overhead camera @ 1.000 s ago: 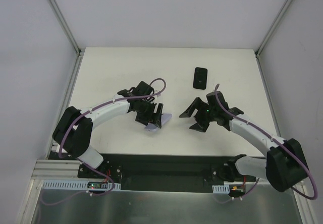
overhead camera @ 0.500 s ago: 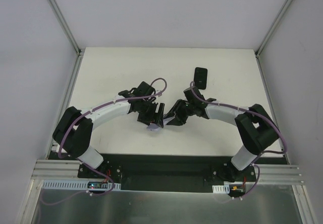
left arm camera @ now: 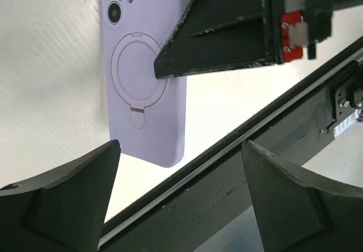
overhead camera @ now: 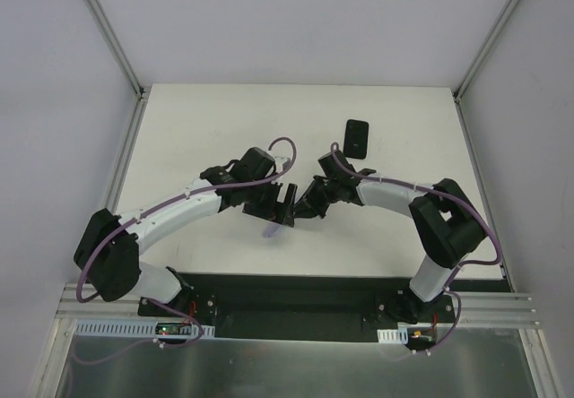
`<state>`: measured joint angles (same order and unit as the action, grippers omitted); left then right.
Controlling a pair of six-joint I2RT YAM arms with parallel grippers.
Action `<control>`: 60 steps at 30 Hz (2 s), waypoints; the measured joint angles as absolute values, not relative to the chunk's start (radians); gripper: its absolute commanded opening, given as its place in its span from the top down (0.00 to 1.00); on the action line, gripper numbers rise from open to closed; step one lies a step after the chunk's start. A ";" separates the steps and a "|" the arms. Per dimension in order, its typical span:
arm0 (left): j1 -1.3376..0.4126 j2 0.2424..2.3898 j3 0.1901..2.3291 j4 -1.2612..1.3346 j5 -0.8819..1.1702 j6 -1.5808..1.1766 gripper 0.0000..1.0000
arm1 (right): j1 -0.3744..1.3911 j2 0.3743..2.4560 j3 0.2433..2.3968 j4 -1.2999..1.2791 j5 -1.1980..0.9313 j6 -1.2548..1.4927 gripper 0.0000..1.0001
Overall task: Take the phone out of the phone case
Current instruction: Adjust the phone.
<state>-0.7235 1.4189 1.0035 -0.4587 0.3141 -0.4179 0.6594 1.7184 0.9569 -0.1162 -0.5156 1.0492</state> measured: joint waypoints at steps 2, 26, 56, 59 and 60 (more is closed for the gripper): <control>-0.753 1.398 1.007 -0.467 0.263 -0.410 0.15 | 0.661 1.718 0.966 -0.133 -0.511 1.047 0.99; -1.034 1.668 1.201 -0.633 -0.260 -0.303 1.00 | 0.676 1.718 1.024 -0.255 -0.466 1.048 0.98; -0.945 1.398 1.083 -0.610 -0.057 -0.382 1.00 | 0.347 1.446 1.032 -0.357 -0.471 0.789 0.01; -0.872 1.359 1.066 -0.579 0.048 -0.401 1.00 | 0.344 1.410 1.013 -0.352 -0.477 0.743 0.01; -0.836 1.340 1.056 -0.564 0.100 -0.410 1.00 | 0.344 1.387 0.994 -0.341 -0.484 0.728 0.01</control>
<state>-0.8356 1.3399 1.0561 -0.5636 0.0998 -0.4103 0.3439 1.3872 0.9943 -0.3412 -0.4839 0.7280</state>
